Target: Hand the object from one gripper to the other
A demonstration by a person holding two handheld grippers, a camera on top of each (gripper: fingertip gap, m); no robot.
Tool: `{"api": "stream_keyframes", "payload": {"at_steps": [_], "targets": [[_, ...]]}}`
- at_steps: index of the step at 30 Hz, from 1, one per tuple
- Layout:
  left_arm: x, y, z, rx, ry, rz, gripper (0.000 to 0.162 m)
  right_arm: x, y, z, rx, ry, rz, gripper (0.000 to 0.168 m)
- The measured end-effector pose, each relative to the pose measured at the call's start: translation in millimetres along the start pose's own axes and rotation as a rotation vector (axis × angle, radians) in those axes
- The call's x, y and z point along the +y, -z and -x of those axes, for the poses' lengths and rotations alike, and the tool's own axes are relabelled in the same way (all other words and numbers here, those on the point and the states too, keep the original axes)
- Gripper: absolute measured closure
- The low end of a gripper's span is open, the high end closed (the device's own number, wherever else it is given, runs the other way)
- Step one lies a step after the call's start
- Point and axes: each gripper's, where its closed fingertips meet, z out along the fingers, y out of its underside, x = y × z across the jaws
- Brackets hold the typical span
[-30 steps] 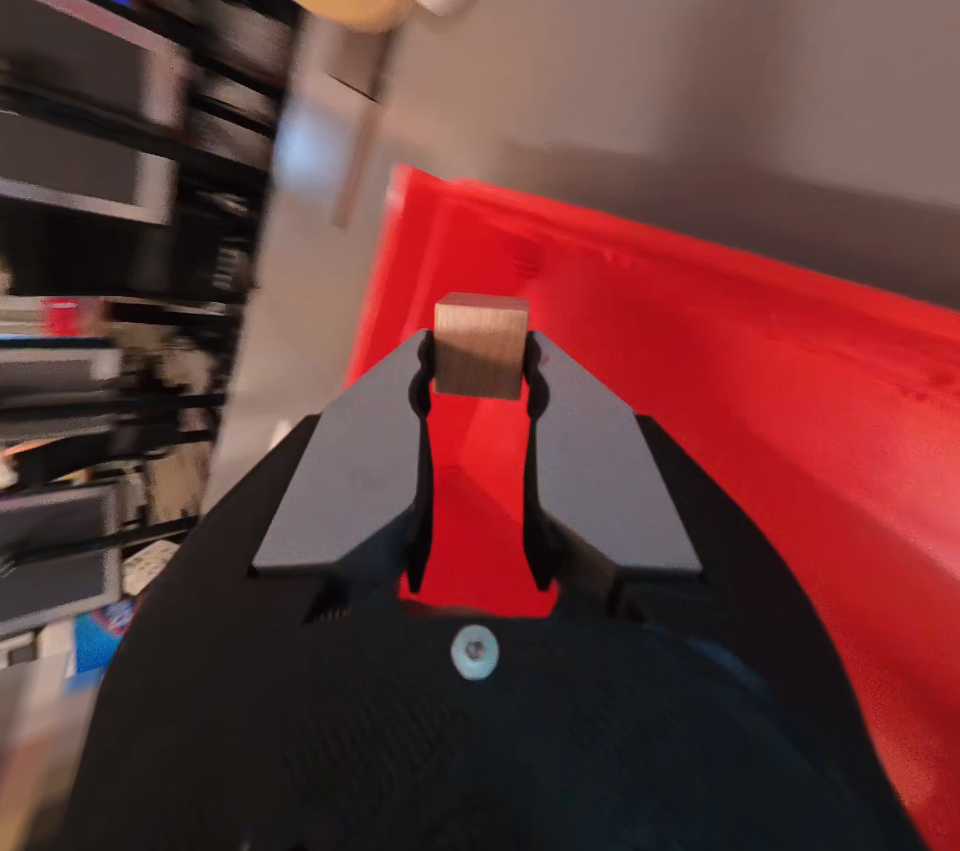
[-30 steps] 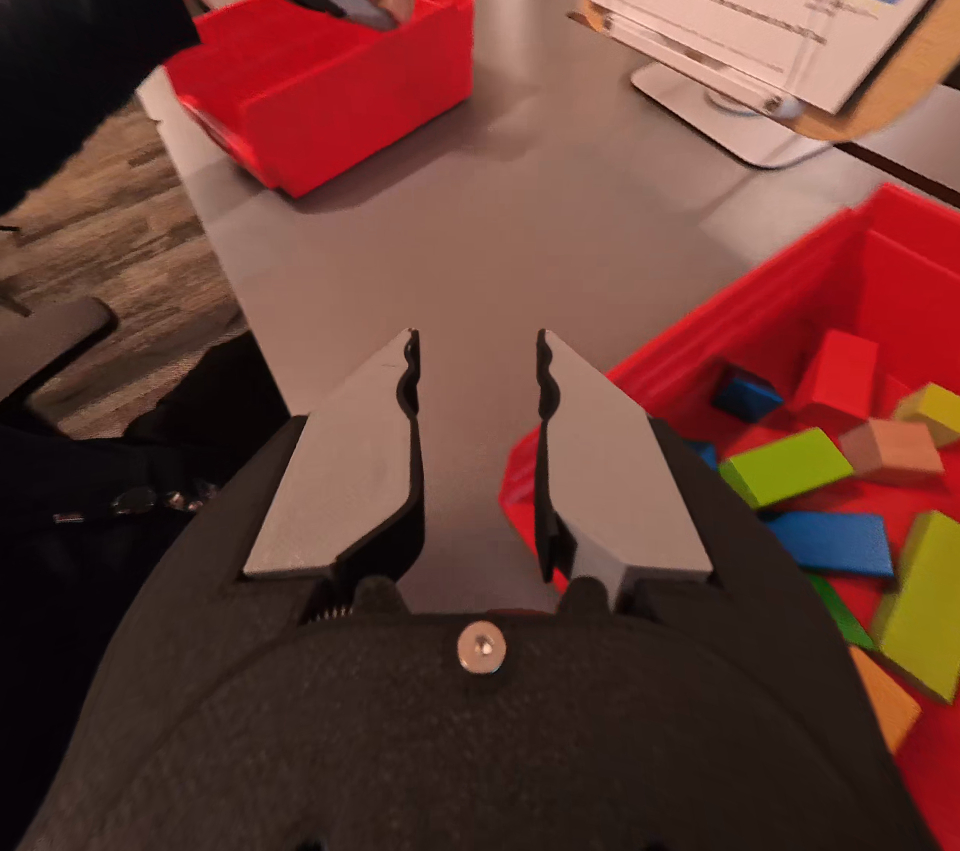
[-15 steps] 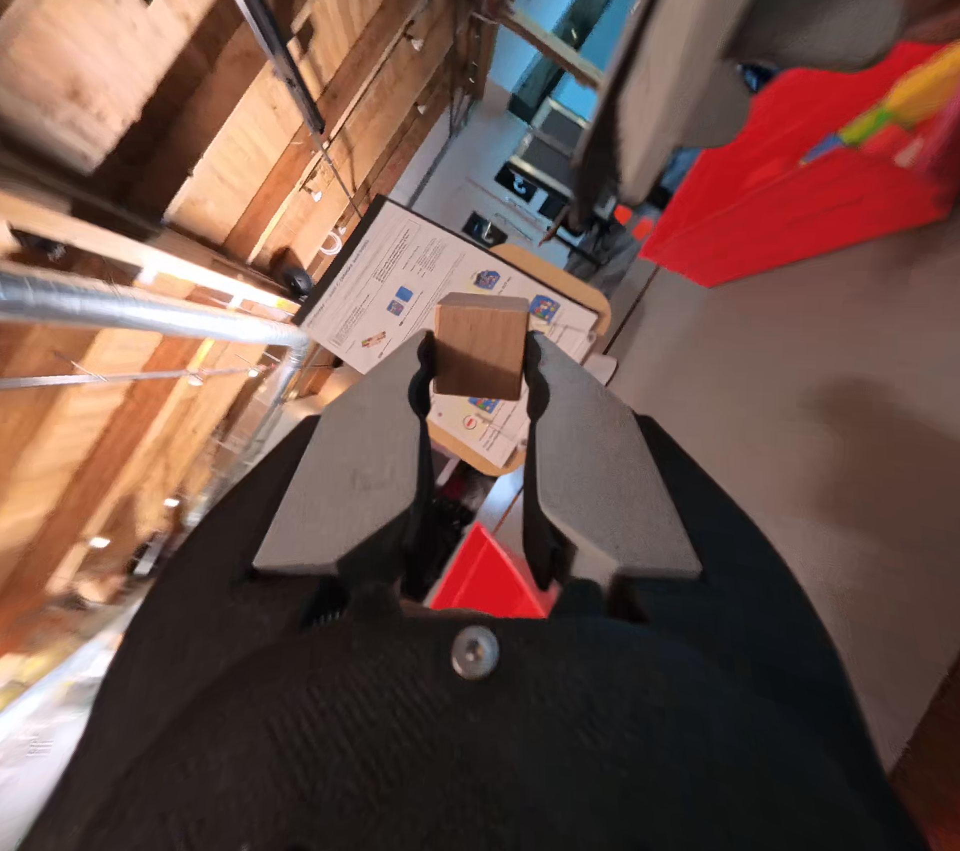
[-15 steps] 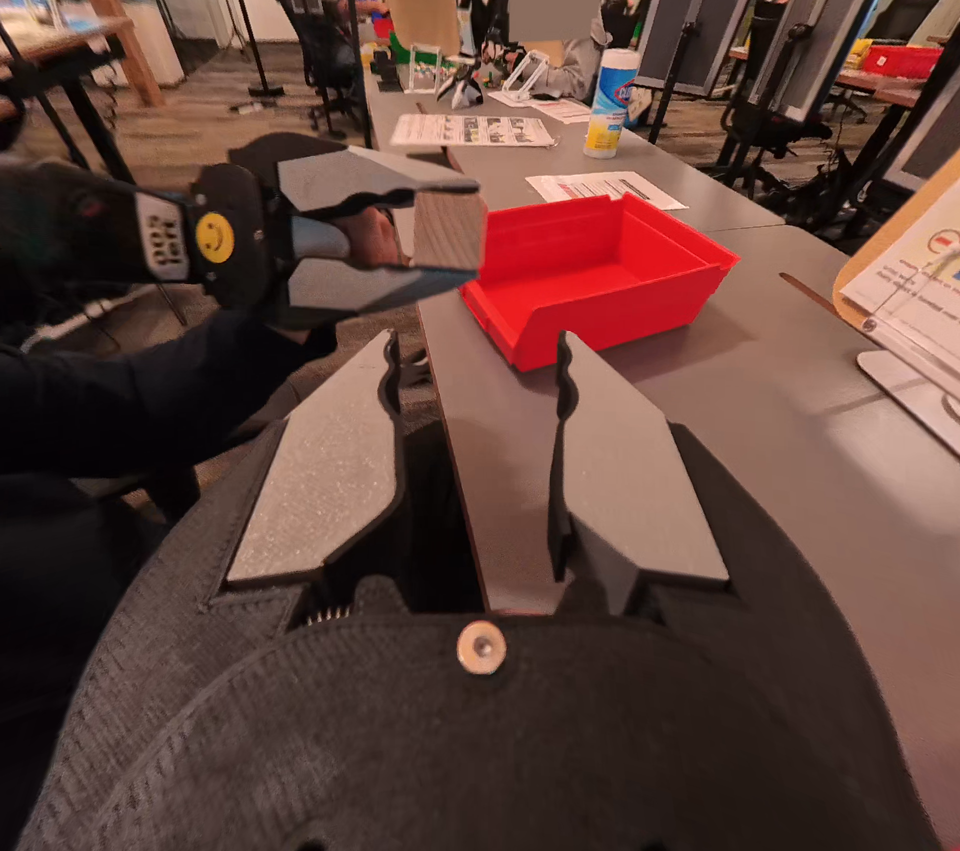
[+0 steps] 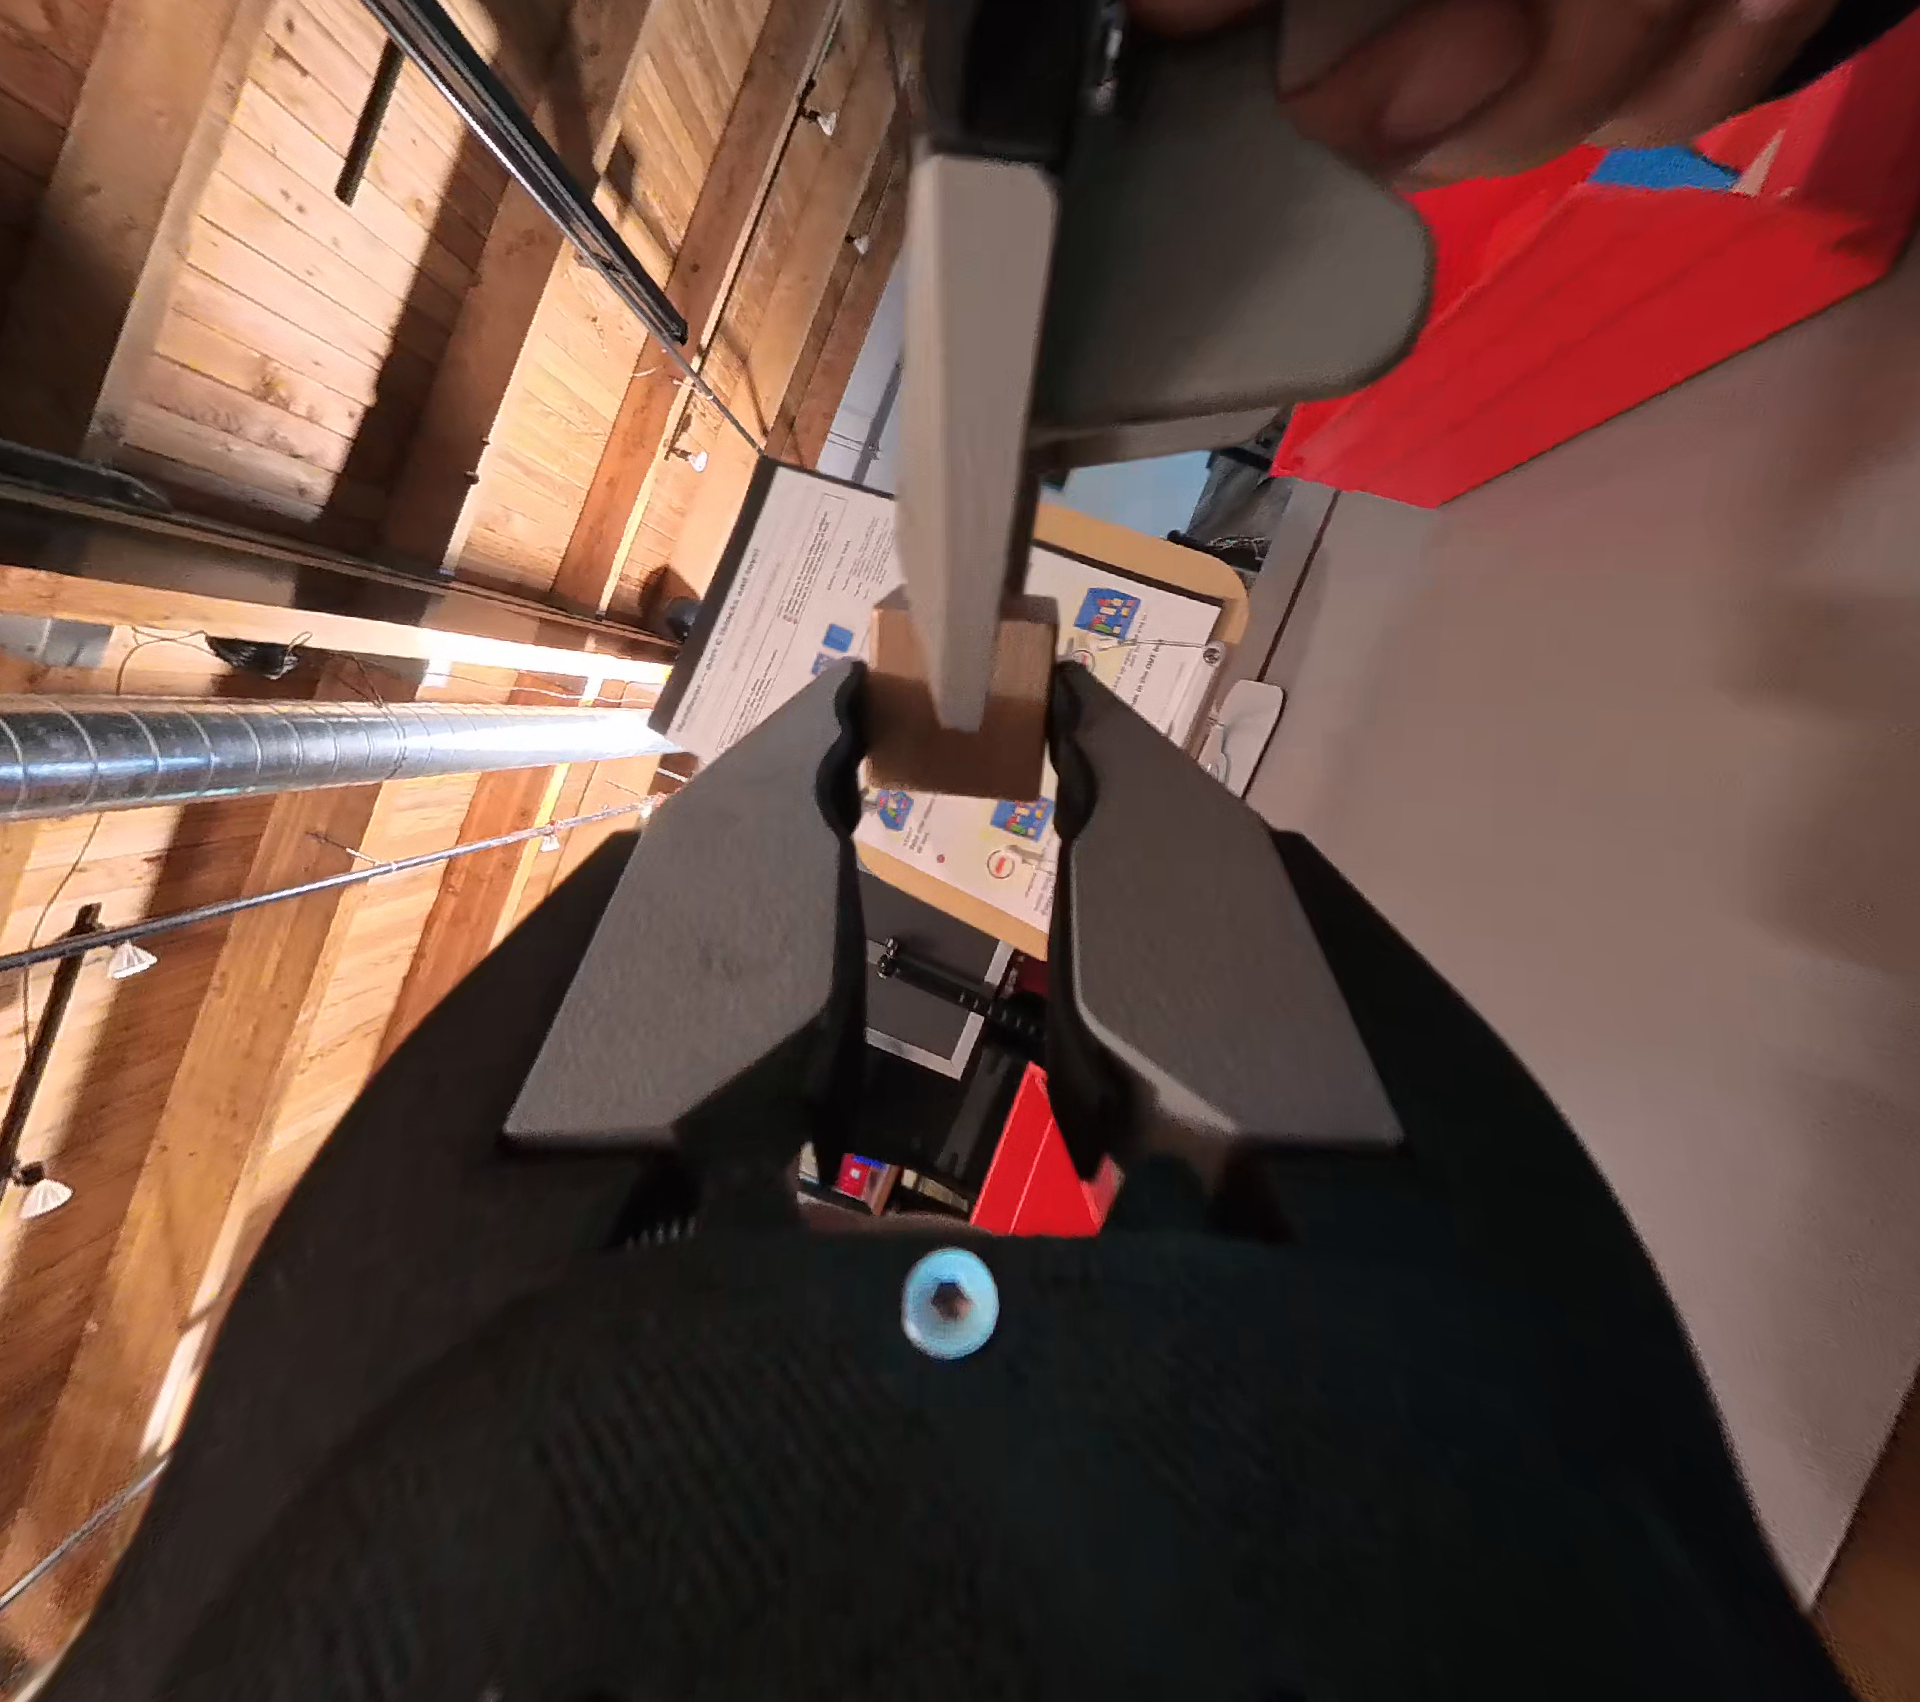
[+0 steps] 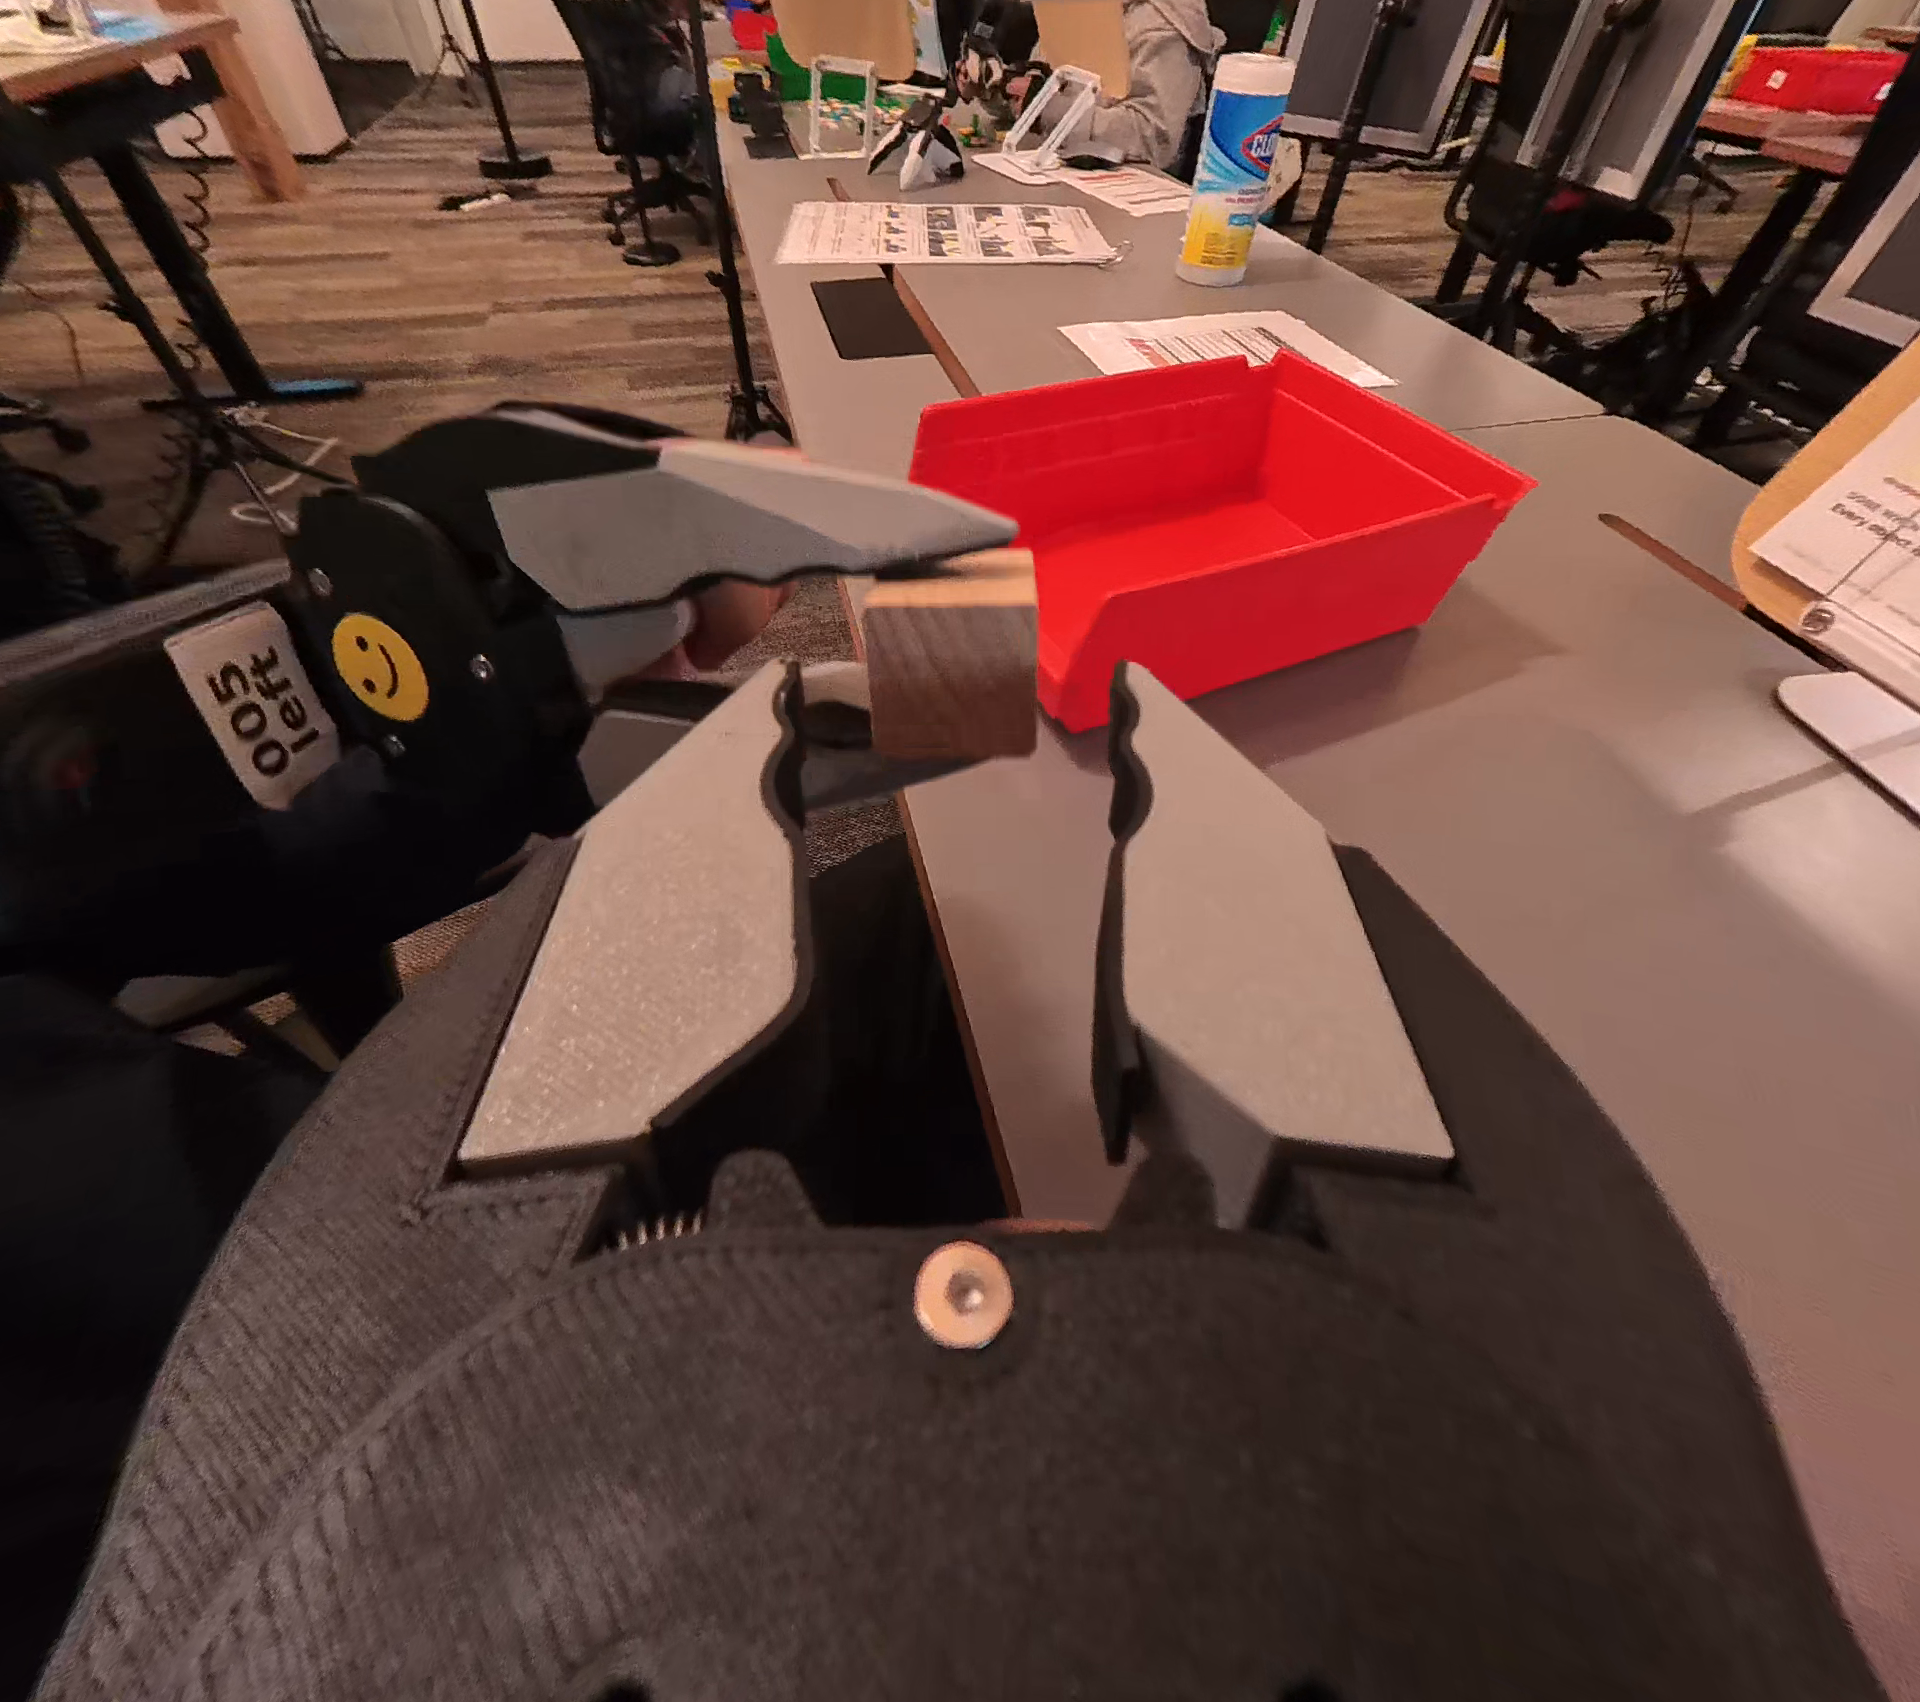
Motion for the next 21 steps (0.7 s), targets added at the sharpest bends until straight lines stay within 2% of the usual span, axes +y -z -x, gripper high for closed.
{"api": "stream_keyframes", "payload": {"at_steps": [3, 21], "targets": [[-0.5, -3.5, -10.4, 0.026, -0.005, -0.003, 0.13, 7.7, -4.3, -4.2, 0.029, 0.028, 0.037, 0.137], [-6.1, -4.6, -11.4, 0.029, 0.057, -0.042, 0.13, 4.4, 2.5, -4.6, -0.038, -0.027, 0.007, 0.137]]}}
